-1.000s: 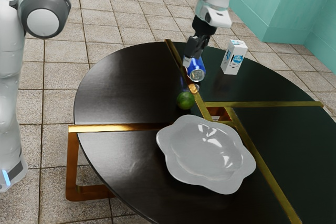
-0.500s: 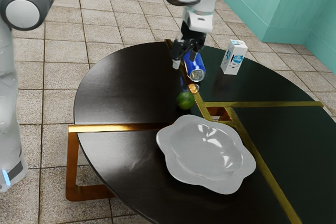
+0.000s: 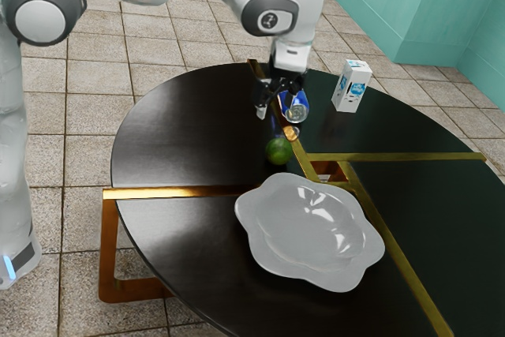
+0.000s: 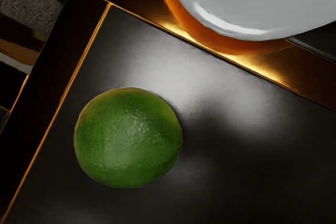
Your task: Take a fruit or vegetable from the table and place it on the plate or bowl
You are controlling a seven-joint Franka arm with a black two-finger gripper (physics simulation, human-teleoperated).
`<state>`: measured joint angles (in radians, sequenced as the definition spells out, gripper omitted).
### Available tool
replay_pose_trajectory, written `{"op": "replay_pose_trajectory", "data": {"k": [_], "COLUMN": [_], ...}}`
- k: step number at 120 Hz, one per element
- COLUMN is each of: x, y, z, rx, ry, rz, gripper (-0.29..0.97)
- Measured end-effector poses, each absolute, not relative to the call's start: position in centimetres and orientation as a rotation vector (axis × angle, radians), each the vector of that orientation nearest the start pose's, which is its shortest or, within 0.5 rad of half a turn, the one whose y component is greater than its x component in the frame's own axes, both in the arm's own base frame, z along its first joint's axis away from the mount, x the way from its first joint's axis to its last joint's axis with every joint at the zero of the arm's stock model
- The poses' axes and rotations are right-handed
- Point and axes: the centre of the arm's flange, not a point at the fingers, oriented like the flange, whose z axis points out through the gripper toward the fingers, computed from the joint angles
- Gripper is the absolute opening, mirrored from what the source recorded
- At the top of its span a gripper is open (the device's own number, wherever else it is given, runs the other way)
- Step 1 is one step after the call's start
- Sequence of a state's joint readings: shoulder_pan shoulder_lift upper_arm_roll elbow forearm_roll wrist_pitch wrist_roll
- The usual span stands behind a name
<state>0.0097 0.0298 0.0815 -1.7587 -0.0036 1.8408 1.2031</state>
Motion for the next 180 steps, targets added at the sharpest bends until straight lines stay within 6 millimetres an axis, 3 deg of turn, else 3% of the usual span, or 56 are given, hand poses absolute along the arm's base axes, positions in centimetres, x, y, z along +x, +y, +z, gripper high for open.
{"op": "replay_pose_trajectory", "data": {"k": [13,31,42,92,180], "x": [58.7,59.7,60.2,62.0,62.7], "y": [5.3,2.6,1.9,1.8,1.7], "z": [53.1,52.7,52.2,49.6,44.8], "rx": [-2.627,-2.568,-2.55,-2.539,-2.553], "ry": [1.664,1.753,1.782,1.849,1.915], "rz": [-0.058,-0.061,-0.058,0.008,0.122], "gripper": [0.68,0.68,0.68,0.68,0.68]}}
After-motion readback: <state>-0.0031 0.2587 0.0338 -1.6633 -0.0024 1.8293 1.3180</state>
